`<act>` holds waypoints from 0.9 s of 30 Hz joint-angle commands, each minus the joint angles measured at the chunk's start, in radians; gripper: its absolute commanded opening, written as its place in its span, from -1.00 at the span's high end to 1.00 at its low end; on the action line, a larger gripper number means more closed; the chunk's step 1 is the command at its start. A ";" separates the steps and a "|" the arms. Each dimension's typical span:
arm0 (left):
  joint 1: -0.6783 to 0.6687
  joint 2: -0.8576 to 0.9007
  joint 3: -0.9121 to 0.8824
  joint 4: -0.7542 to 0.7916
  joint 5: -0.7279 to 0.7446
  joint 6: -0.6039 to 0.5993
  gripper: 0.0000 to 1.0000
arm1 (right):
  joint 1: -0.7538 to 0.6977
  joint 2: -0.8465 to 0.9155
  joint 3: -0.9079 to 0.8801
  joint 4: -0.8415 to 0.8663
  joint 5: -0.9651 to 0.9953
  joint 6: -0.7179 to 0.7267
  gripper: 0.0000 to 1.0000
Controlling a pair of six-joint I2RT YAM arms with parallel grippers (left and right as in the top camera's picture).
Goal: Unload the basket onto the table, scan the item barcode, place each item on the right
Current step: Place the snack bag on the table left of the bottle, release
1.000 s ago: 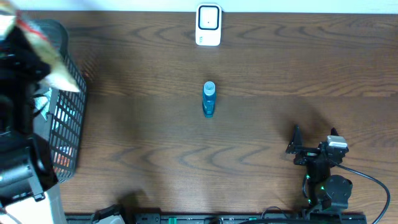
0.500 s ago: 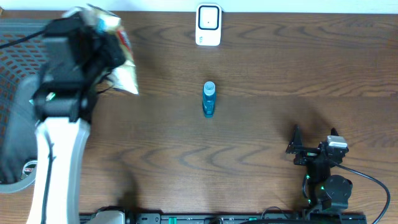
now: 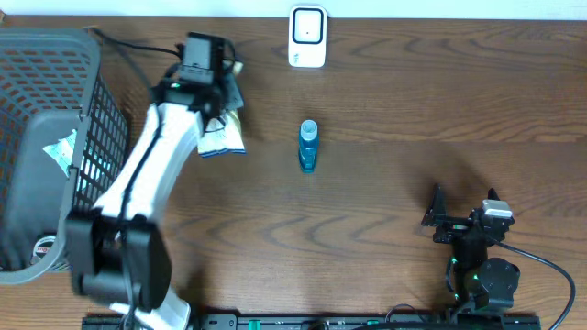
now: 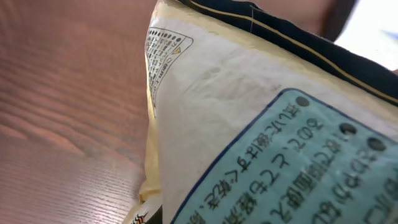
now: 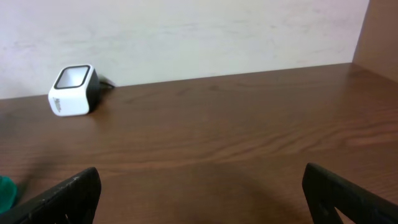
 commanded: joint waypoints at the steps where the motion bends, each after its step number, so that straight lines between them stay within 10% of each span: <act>1: -0.014 0.068 0.000 0.003 -0.060 0.013 0.85 | 0.005 -0.001 -0.001 -0.006 -0.009 -0.012 -0.98; 10: -0.055 0.146 0.000 0.013 0.019 0.011 0.84 | 0.005 -0.001 -0.001 -0.006 -0.009 -0.012 -0.98; 13: -0.067 0.138 0.000 0.018 0.021 0.006 0.53 | 0.005 -0.001 -0.001 -0.006 -0.008 -0.013 -0.98; 17: -0.074 0.116 0.000 0.015 0.021 0.006 -0.43 | 0.005 -0.001 -0.001 -0.006 -0.009 -0.012 -0.98; 27: -0.022 -0.163 0.018 0.031 0.019 0.046 -0.50 | 0.005 -0.001 -0.001 -0.006 -0.009 -0.012 -0.98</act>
